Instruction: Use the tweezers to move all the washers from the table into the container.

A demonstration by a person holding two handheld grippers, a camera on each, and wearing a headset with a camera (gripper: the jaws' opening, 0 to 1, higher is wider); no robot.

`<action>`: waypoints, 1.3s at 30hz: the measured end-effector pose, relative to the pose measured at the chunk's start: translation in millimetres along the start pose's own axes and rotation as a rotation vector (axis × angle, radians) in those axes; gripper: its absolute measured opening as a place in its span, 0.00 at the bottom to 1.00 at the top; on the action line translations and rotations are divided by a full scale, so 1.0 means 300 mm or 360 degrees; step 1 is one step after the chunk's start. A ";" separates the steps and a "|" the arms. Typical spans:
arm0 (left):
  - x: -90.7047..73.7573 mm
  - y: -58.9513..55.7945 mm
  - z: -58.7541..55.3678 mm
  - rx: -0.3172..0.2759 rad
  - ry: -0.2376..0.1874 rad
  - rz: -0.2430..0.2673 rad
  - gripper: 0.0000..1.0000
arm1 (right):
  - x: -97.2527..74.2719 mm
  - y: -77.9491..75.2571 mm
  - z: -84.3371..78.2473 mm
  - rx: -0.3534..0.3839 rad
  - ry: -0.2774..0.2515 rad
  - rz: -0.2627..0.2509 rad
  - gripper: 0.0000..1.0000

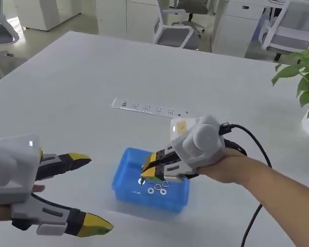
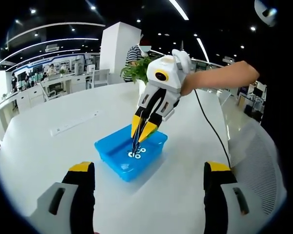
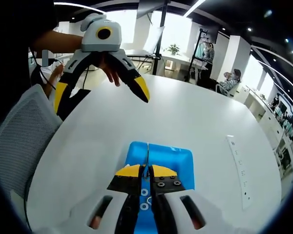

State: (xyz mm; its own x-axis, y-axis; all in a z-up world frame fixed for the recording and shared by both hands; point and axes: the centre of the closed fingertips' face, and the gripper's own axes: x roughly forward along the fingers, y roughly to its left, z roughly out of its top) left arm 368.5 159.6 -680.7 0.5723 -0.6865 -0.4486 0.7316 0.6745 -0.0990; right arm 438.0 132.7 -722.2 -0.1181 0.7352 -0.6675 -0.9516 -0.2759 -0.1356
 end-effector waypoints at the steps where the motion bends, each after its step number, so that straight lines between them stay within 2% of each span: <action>1: 0.002 0.004 0.000 0.0002 0.0006 0.0002 0.98 | 0.004 -0.001 -0.005 0.0001 0.0003 0.0001 0.06; 13: 0.022 0.025 0.011 0.0033 0.0018 0.0002 0.95 | 0.033 0.006 -0.047 0.0018 0.0041 0.0030 0.06; 19: 0.044 0.041 0.030 0.0070 0.0037 -0.0012 0.81 | 0.041 0.009 -0.060 0.0019 0.0056 0.0043 0.06; 26: 0.065 0.071 0.059 0.0148 0.0042 0.0006 0.58 | 0.047 0.013 -0.065 0.0027 0.0055 0.0050 0.06; 31: 0.093 0.084 0.080 0.0193 0.0071 -0.0019 0.40 | 0.046 0.013 -0.066 0.0025 0.0058 0.0052 0.07; 35: 0.127 0.083 0.101 0.0244 0.0093 -0.0065 0.30 | 0.047 0.014 -0.065 0.0022 0.0059 0.0054 0.07; 39: 0.157 0.080 0.119 0.0280 0.0099 -0.0101 0.28 | 0.046 0.015 -0.065 0.0015 0.0062 0.0056 0.07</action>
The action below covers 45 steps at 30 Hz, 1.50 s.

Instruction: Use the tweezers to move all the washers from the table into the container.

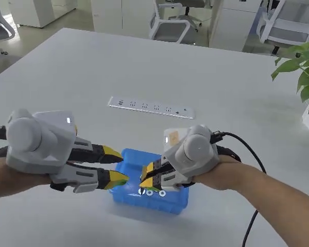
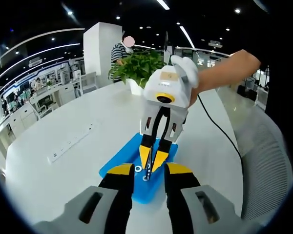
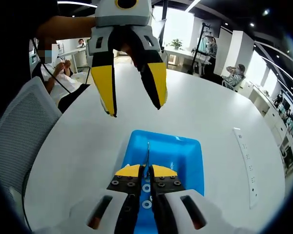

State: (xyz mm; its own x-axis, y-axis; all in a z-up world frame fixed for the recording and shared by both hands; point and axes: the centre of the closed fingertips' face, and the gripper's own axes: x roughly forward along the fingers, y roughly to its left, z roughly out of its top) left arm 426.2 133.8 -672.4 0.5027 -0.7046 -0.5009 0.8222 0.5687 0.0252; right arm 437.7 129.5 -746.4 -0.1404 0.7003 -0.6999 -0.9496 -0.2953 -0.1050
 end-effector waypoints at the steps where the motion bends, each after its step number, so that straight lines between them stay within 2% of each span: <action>1: 0.009 -0.002 0.005 0.0022 0.0003 -0.0017 0.27 | 0.000 0.000 0.000 0.0000 0.0000 0.0000 0.07; 13: 0.077 -0.011 0.032 0.0116 0.0025 -0.0113 0.20 | 0.001 0.004 -0.001 -0.0015 0.0001 -0.0002 0.07; 15: 0.088 -0.016 0.031 0.0159 0.0039 -0.0136 0.17 | 0.001 0.005 -0.002 -0.0017 0.0003 -0.0001 0.07; 23: 0.124 -0.025 0.023 0.0203 0.0047 -0.0187 0.10 | 0.000 0.005 -0.002 -0.0033 0.0001 0.0000 0.07; 34: 0.131 -0.007 0.006 0.0238 0.0059 -0.0187 0.06 | 0.001 0.008 0.000 -0.0069 0.0009 0.0000 0.07; 36: 0.132 -0.020 0.014 0.0242 0.0061 -0.0191 0.06 | 0.000 0.008 0.000 -0.0071 0.0010 0.0001 0.07; 45: 0.131 -0.019 0.016 0.0291 0.0079 -0.0192 0.05 | 0.003 0.004 0.002 -0.0120 0.0042 -0.0009 0.08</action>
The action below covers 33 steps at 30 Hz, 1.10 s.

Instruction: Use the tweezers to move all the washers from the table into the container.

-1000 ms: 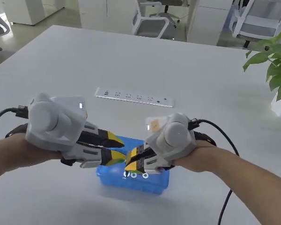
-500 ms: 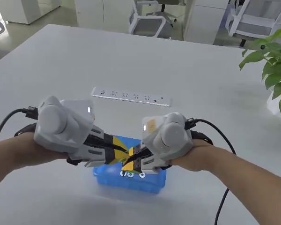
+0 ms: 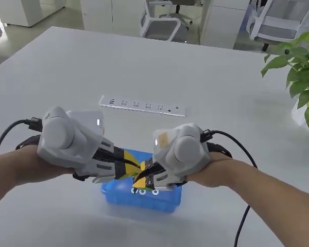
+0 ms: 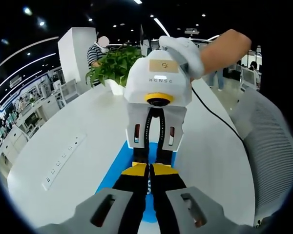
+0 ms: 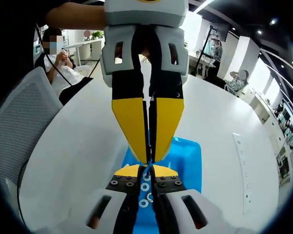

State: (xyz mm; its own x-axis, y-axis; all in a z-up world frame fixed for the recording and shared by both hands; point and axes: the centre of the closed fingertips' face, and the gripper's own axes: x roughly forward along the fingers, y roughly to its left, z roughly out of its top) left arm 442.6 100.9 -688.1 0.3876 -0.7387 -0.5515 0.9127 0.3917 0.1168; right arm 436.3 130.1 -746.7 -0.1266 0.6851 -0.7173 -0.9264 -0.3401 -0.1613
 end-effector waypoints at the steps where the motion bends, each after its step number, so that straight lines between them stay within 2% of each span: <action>1: -0.001 -0.001 0.000 0.0004 0.0004 -0.0002 0.05 | 0.001 0.000 0.000 0.0002 -0.0001 -0.0001 0.08; 7: -0.013 -0.007 0.010 0.0027 0.0015 0.0003 0.05 | -0.004 -0.002 0.010 0.0004 -0.0013 -0.0013 0.09; 18: -0.049 -0.008 0.054 0.0026 0.0015 -0.0002 0.05 | -0.039 -0.007 0.043 0.0051 -0.0068 -0.0046 0.09; 29: -0.101 -0.037 0.117 0.0032 -0.0016 -0.0041 0.05 | -0.107 0.021 0.101 0.0214 -0.0178 -0.0085 0.07; 33: -0.121 -0.056 0.141 0.0041 -0.0025 -0.0069 0.05 | -0.128 0.039 0.123 0.0235 -0.0210 -0.0093 0.06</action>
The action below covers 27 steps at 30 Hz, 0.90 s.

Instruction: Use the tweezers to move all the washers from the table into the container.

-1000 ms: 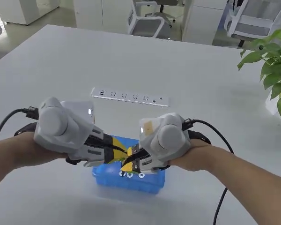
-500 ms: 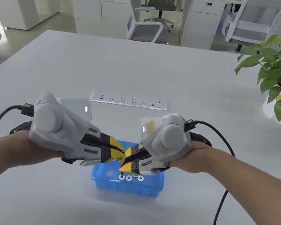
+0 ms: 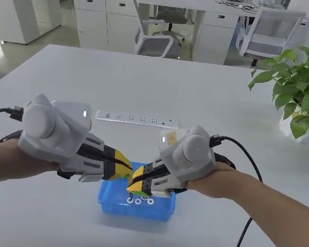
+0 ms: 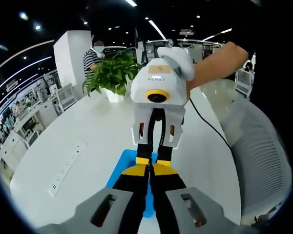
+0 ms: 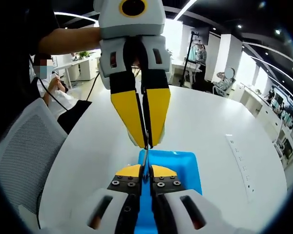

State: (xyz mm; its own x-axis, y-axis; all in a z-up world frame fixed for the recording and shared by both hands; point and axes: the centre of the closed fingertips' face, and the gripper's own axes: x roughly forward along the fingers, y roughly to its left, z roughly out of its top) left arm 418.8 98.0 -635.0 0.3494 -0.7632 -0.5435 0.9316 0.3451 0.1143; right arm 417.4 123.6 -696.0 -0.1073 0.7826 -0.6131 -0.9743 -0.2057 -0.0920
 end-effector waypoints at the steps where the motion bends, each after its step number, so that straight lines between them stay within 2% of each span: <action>1: -0.002 -0.005 0.003 0.0003 0.0002 -0.0006 0.05 | -0.004 0.007 0.005 0.0011 -0.0003 0.0002 0.06; 7: -0.016 -0.040 0.020 0.0034 0.0019 -0.0048 0.05 | -0.018 0.040 0.023 -0.0013 -0.0006 -0.0009 0.05; 15: -0.028 -0.081 0.023 0.0070 0.0058 -0.0104 0.05 | -0.034 0.078 0.028 -0.0042 0.0005 -0.0033 0.05; 27: -0.031 -0.144 -0.024 0.0105 0.0149 -0.0177 0.05 | -0.031 0.137 -0.001 -0.0074 0.0074 -0.0026 0.05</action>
State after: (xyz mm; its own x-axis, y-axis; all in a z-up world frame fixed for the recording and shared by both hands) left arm 374.6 94.0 -640.8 0.2360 -0.7394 -0.6305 0.9696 0.2224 0.1021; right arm 378.4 107.7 -694.3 -0.0810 0.7580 -0.6472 -0.9654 -0.2211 -0.1380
